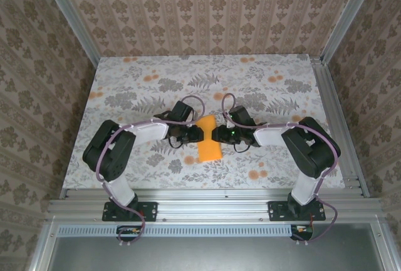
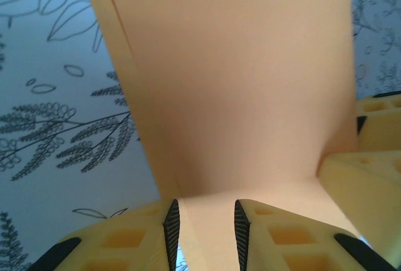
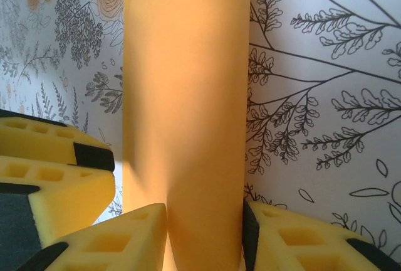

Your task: Fold a paper plane with a square sheet of paper (pick it up from the middle)

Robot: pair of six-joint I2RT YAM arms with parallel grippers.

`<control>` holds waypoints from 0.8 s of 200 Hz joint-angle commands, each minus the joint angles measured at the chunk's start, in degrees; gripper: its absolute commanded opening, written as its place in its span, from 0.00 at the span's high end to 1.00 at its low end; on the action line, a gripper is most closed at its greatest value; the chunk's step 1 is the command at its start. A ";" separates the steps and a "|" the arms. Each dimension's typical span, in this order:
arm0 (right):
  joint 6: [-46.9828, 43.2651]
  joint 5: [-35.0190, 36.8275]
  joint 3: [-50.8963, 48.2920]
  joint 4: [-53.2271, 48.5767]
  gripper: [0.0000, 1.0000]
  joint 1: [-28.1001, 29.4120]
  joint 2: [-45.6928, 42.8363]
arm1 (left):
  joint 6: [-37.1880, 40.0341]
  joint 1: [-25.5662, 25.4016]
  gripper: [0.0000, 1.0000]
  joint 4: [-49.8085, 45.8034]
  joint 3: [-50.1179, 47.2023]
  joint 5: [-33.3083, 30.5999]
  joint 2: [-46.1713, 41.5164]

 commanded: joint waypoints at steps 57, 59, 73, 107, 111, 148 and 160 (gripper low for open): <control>-1.35 2.11 1.64 -2.70 0.59 1.06 0.51 | -1.84 -0.52 0.67 3.96 -2.21 -0.29 1.37; -1.38 2.12 1.64 -2.76 0.59 1.07 0.54 | -1.85 -0.52 0.67 4.10 -2.25 -0.25 1.41; -1.53 2.27 1.71 -2.96 0.59 1.16 0.48 | -2.18 -0.52 0.67 4.87 -2.50 -0.12 1.63; -1.74 2.60 1.99 -3.40 0.58 1.49 0.63 | -3.29 -0.52 0.67 7.32 -3.95 0.59 1.38; -1.73 2.66 2.02 -3.40 0.58 1.59 0.64 | -3.49 -0.49 0.67 7.70 -4.07 0.70 1.38; -2.15 3.71 2.59 -4.51 0.56 2.29 0.81 | -3.87 -0.42 0.66 8.64 -4.57 1.09 1.21; -2.42 4.34 2.76 -5.12 0.56 2.48 0.78 | -3.90 -0.43 0.66 8.57 -4.53 1.16 1.05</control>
